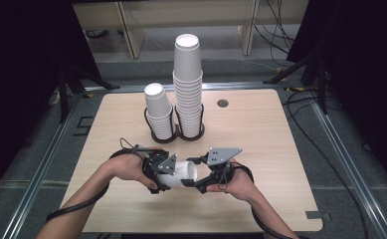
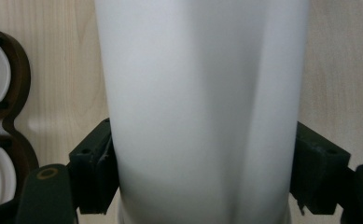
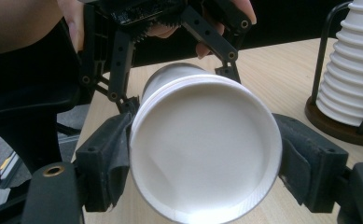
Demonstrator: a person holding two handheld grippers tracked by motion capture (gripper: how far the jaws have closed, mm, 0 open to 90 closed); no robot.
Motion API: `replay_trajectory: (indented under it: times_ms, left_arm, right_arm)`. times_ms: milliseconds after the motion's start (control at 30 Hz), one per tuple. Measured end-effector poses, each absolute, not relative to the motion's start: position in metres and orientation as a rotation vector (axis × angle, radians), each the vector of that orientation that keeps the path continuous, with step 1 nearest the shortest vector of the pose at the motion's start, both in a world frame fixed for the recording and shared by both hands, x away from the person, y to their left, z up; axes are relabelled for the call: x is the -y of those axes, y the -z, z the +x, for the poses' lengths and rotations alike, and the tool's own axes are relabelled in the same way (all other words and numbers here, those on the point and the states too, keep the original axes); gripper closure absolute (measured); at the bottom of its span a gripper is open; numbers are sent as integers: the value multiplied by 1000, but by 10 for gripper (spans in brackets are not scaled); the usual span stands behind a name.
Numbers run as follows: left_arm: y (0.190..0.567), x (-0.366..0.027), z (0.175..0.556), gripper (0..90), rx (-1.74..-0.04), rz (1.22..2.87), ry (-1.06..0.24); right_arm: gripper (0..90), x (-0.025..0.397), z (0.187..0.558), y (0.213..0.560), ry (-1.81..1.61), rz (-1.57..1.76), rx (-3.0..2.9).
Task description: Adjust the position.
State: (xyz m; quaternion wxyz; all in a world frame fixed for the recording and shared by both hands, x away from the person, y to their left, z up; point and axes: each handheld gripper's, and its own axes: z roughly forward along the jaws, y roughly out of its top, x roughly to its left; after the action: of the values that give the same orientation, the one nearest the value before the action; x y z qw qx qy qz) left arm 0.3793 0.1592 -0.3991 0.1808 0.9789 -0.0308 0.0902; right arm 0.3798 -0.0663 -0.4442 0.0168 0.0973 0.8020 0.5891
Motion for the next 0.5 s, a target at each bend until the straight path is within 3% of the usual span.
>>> replay_trajectory:
  times_ms: [500]
  left_arm:
    - [404,-164,381,159,93,2693,-277]
  right_arm:
    - [277,68,378,443,-1826,260,-2453]
